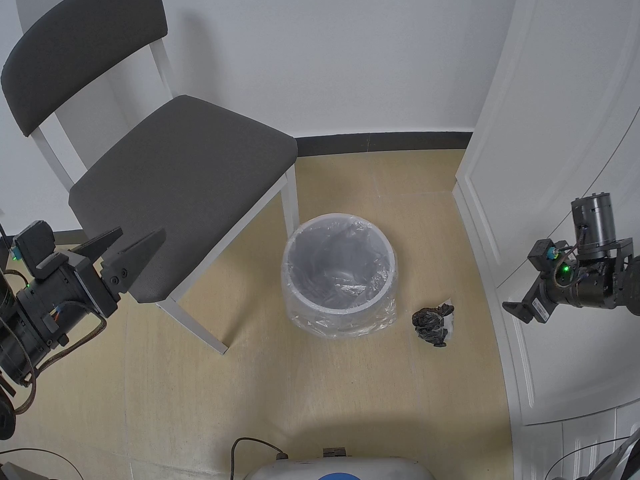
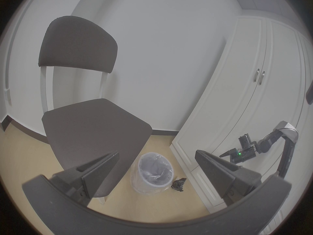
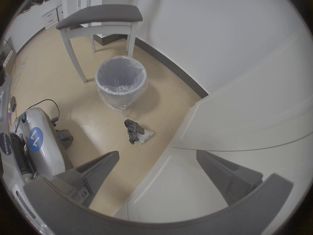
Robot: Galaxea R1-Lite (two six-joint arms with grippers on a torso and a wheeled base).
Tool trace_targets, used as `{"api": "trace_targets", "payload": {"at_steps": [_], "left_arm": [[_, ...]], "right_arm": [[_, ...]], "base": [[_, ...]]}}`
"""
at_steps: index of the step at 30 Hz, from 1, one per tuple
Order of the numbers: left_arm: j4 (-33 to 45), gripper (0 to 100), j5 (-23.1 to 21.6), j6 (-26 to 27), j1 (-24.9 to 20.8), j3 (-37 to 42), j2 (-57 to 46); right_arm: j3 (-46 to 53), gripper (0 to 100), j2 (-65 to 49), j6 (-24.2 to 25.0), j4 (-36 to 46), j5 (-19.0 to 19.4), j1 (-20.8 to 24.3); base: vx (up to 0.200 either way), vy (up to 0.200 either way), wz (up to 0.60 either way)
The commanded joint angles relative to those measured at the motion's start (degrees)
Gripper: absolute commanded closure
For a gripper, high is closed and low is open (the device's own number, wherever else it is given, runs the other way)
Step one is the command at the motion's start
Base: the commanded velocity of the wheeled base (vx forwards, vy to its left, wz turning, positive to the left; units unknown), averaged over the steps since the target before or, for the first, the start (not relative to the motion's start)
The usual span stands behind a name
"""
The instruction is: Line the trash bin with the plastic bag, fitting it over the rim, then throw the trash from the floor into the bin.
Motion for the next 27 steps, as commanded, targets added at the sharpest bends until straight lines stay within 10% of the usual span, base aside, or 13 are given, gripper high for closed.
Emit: {"api": "trace_targets", "payload": {"at_steps": [1, 27], "left_arm": [[-0.27, 0, -0.01, 0.05, -0.11, -0.32, 3.21], [-5.80, 0, 0.52, 1.63, -5.38, 2.31, 5.23]], "right_arm": [[0.31, 0, 7.28, 0.15, -2.50, 0.02, -0.40], [-2.41, 0, 43.06, 16.06, -37.92, 8.20, -4.80]], "base": [[0.000, 0.000, 0.00], [0.000, 0.000, 0.00]]}}
